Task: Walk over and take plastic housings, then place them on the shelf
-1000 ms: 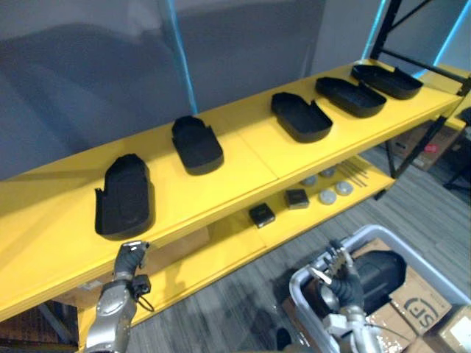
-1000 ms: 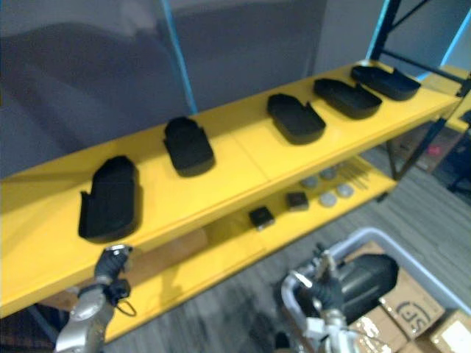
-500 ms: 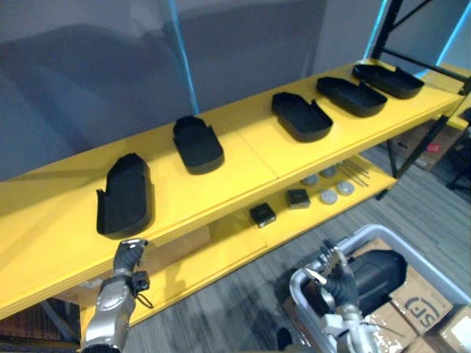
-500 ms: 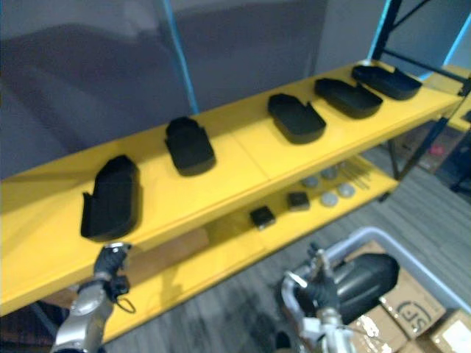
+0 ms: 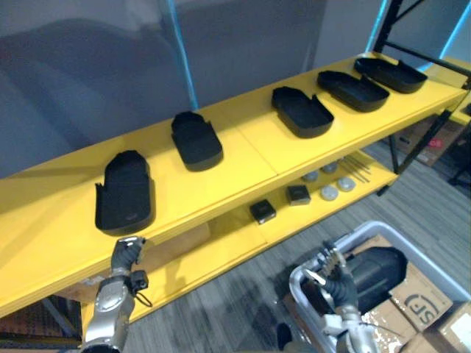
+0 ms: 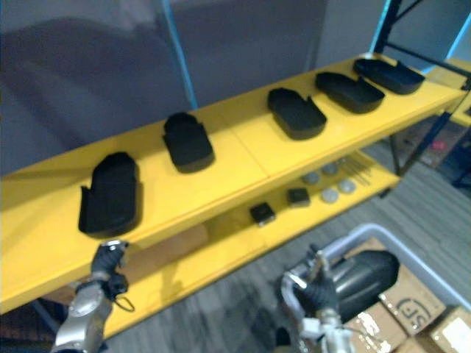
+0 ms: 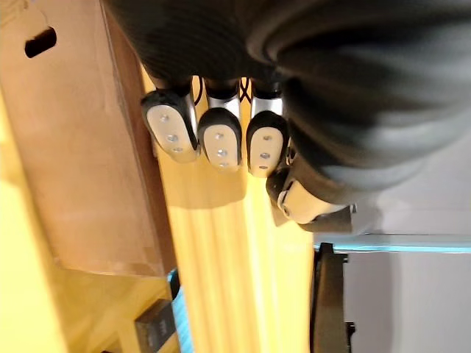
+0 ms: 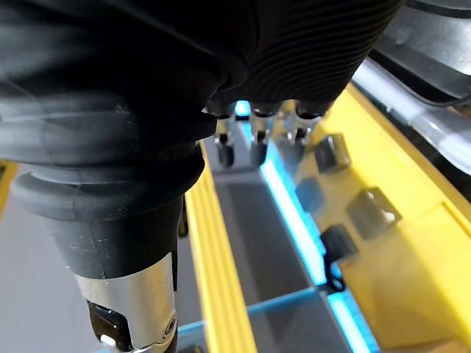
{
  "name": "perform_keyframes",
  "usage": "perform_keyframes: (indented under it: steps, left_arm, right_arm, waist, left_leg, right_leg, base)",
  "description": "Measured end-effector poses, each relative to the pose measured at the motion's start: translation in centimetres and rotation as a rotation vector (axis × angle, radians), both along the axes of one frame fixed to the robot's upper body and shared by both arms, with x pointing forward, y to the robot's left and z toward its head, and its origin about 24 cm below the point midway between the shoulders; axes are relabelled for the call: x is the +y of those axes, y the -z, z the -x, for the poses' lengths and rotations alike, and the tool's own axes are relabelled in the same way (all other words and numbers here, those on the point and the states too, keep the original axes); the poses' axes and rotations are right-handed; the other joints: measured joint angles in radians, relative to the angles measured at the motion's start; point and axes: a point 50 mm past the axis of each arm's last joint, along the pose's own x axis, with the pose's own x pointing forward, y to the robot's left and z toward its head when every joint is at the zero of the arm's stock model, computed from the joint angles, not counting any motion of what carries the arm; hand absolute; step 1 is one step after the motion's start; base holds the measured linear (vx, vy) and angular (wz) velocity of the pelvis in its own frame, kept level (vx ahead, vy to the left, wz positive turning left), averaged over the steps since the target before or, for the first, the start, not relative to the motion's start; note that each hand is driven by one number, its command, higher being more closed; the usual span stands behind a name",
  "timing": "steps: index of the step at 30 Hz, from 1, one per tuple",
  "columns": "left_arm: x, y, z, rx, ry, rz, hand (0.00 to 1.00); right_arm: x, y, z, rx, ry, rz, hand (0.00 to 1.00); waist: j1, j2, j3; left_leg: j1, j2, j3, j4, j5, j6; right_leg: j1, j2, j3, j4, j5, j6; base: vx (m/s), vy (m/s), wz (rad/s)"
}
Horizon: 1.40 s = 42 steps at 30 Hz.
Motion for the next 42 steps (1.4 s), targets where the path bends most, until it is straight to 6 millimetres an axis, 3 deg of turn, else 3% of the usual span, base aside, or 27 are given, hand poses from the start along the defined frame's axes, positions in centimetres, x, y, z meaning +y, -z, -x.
perform_keyframes:
  steps: [4, 10, 28, 36, 42]
  left_arm:
    - [0.0, -2.0, -0.4, -0.096, 0.009, -0.014, 1.00]
    - [-1.8, -4.1, 0.2, -0.212, 0.035, 0.062, 1.00]
    - [-2.5, -2.3, 0.5, -0.086, 0.033, 0.130, 1.00]
    - [-2.0, -0.9, 0.5, -0.025, 0.004, 0.133, 1.00]
    - [-0.8, 0.3, -0.1, 0.034, -0.019, 0.106, 1.00]
  right_arm:
    - [-0.1, 0.0, 0.2, 0.003, 0.006, 0.000, 0.00]
    - [-0.2, -0.8, 0.6, -0.023, 0.026, -0.006, 0.00]
    - [-0.4, -0.9, 0.8, -0.026, 0.050, -0.004, 0.00]
    - [-0.4, -0.7, 0.9, -0.015, 0.046, -0.002, 0.00]
    - [0.1, 0.0, 0.6, 0.005, 0.013, -0.010, 0.00]
  waist:
    - [0.000, -0.001, 0.000]
    - [0.002, -0.001, 0.001]
    - [0.000, 0.000, 0.000]
    - [0.000, 0.007, -0.021]
    - [-0.004, -0.005, -0.028]
  left_leg:
    - [0.000, -0.003, 0.000, 0.001, 0.002, 0.003]
    - [0.000, -0.004, 0.000, 0.001, -0.001, 0.008]
    - [-0.002, -0.004, -0.002, 0.006, -0.002, 0.010]
    - [0.000, -0.004, -0.004, 0.005, -0.001, 0.011]
    - [0.000, -0.003, -0.003, 0.004, 0.001, 0.008]
  right_leg:
    - [-0.001, 0.003, 0.001, 0.000, 0.000, 0.000]
    - [-0.001, 0.003, -0.003, 0.000, 0.000, 0.000]
    - [0.000, 0.003, -0.009, 0.000, -0.003, -0.004]
    - [0.001, 0.002, -0.010, 0.000, -0.003, -0.003]
    - [0.001, 0.000, -0.009, 0.000, 0.001, -0.001]
  base:
    - [0.00, 0.000, 0.00]
    - [0.00, 0.000, 0.00]
    - [0.00, 0.000, 0.00]
    - [0.00, 0.000, 0.00]
    - [0.00, 0.000, 0.00]
